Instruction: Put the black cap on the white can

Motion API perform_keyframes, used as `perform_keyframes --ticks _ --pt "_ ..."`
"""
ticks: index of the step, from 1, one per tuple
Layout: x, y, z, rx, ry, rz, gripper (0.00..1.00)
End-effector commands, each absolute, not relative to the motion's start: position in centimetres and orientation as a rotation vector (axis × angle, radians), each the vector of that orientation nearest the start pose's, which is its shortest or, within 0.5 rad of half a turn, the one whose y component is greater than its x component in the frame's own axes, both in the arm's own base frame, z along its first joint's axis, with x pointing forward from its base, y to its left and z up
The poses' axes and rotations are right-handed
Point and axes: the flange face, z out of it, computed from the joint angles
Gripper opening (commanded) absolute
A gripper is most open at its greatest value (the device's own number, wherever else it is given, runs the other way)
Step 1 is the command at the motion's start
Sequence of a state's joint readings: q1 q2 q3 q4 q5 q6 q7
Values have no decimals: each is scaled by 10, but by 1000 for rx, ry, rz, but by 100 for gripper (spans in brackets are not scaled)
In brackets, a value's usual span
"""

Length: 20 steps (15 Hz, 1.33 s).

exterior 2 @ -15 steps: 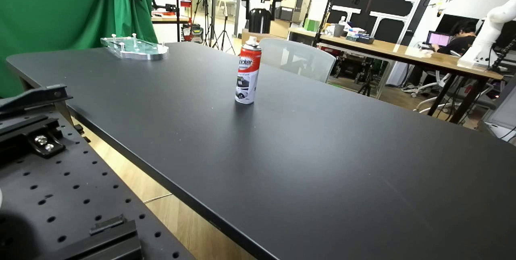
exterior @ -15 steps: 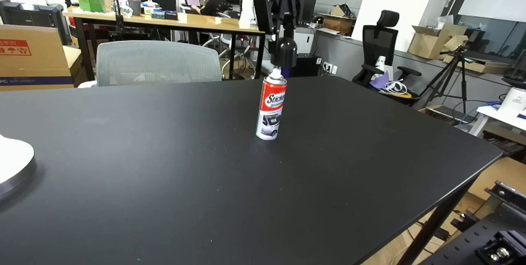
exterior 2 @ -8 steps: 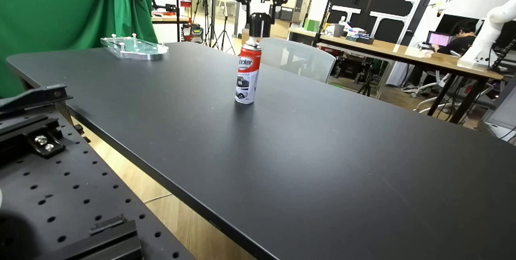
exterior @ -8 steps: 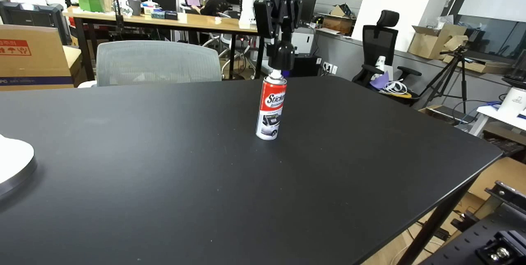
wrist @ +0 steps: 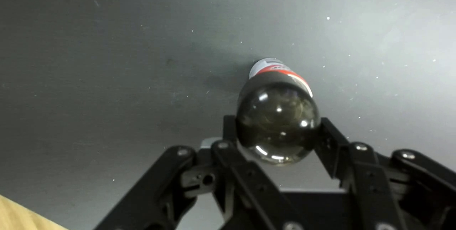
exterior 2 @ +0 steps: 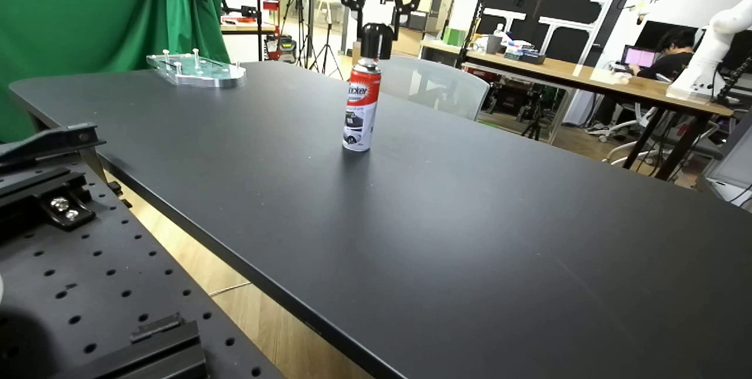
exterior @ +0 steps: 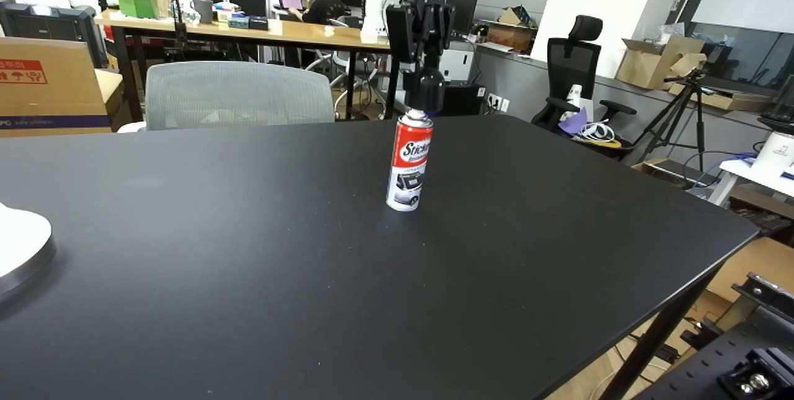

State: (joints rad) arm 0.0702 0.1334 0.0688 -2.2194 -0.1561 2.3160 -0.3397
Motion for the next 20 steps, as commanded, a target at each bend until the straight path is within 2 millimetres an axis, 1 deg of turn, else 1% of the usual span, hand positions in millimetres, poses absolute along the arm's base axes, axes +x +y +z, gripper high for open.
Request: perform_keyframes --ticks 1,9,14,15,16,17,18,20 --pt "533 68 310 -3077 -949 95 32" --pt "535 73 294 -3055 -980 138 32" --pt "536 75 294 -3051 -994 136 32" --pt "536 76 294 -3051 -1000 139 73" --pt "536 76 294 -3052 -1005 139 82" --pt "536 76 294 -3051 -1009 140 87" --pt "536 77 294 -3052 -1016 139 95" --pt "536 78 294 -3052 -1025 137 100"
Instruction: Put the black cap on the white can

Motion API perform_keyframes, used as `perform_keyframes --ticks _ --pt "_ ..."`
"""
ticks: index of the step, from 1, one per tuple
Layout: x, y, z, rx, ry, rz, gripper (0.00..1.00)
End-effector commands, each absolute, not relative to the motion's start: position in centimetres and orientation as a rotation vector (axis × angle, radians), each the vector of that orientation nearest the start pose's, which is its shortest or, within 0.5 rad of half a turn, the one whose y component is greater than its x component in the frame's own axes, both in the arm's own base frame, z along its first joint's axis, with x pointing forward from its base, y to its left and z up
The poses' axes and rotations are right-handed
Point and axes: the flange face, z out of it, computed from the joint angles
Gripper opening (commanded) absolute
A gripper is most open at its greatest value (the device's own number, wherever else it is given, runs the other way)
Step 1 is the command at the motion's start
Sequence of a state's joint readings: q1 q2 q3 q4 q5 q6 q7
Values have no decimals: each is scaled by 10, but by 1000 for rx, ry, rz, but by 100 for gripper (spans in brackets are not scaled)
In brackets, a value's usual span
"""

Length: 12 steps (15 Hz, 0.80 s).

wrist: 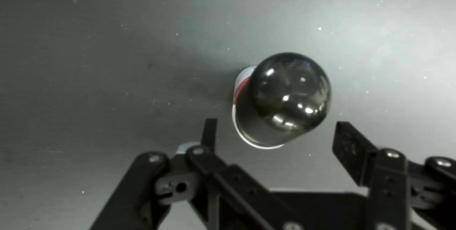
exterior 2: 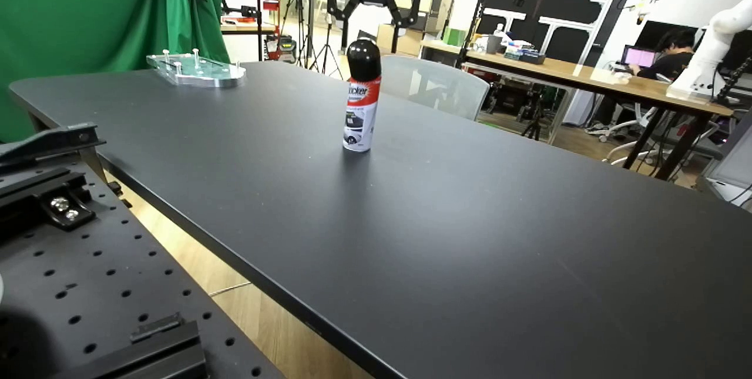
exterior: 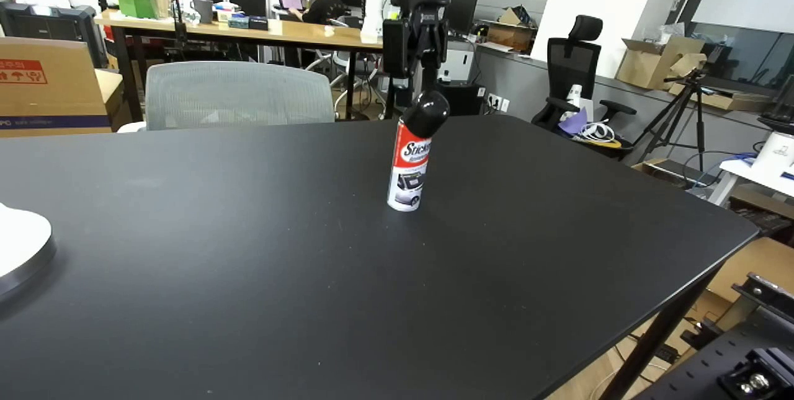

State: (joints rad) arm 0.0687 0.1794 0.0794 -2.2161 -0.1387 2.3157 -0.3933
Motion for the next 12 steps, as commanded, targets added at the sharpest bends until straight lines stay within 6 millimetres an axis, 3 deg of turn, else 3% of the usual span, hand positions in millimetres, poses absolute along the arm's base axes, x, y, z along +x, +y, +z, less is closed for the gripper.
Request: perform_keyframes --ticks 1,12 --pt "536 79 295 -3053 -1029 135 100" --pt "531 76 313 -3092 -1024 182 100"
